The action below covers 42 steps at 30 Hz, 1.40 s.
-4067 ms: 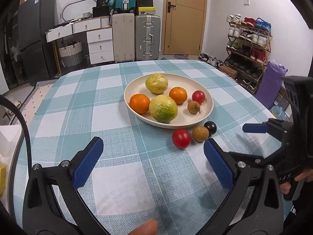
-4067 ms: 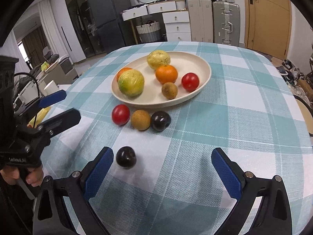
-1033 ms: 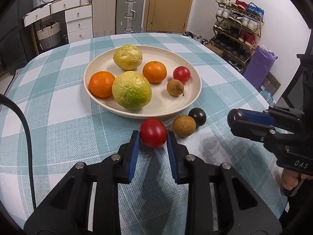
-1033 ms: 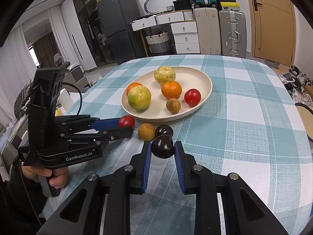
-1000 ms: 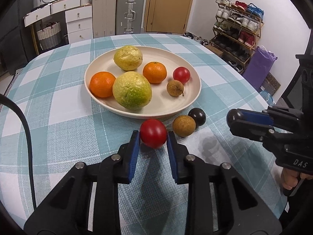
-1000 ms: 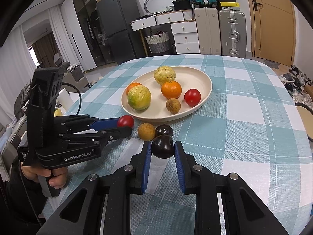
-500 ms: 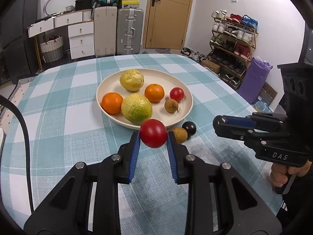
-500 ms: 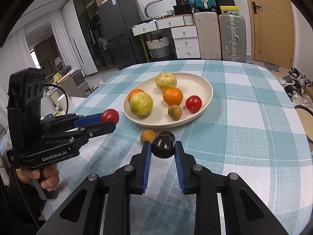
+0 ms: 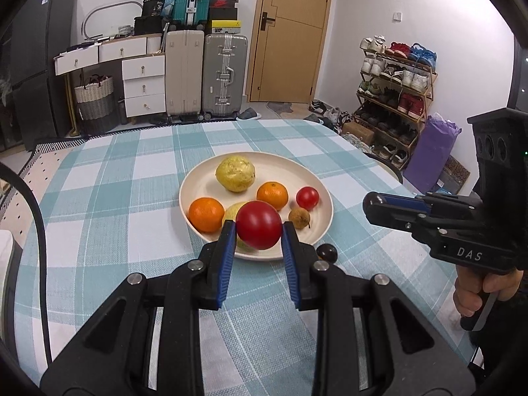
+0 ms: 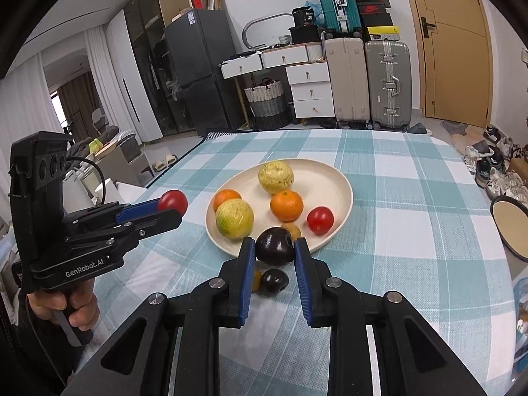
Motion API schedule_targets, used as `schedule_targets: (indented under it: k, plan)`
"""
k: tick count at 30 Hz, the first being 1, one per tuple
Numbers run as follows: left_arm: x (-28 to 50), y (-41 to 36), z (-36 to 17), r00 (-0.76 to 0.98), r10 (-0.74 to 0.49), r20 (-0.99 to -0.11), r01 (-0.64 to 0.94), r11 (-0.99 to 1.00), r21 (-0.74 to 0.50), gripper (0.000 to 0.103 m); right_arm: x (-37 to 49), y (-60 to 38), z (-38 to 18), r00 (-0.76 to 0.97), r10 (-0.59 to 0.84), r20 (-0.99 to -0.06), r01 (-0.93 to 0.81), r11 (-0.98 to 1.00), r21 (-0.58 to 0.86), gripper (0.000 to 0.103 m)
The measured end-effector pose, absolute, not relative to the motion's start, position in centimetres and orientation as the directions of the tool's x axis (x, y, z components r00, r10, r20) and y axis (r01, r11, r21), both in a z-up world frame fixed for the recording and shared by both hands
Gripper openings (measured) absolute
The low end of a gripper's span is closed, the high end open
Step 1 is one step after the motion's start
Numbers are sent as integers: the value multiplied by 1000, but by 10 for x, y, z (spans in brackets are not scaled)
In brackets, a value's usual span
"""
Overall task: Organize fruits
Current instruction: 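Carry the plum and red tomato in both grippers over the cream plate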
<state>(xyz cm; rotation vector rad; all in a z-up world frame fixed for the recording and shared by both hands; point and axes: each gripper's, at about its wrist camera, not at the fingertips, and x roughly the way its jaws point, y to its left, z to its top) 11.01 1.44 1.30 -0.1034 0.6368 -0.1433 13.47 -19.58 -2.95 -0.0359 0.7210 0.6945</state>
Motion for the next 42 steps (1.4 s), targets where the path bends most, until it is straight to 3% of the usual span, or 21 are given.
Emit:
schedule_targets:
  k: [21,42]
  plan:
    - [161,11,18,806,-154,-572,108,988,-115,25,183,-190,-36,561,566,-604,-568,794,217,25]
    - [222,11,-7,767,-115,-632,81,993,-82,25,243,-174,-51,562,544,-623,-519,818,246,25]
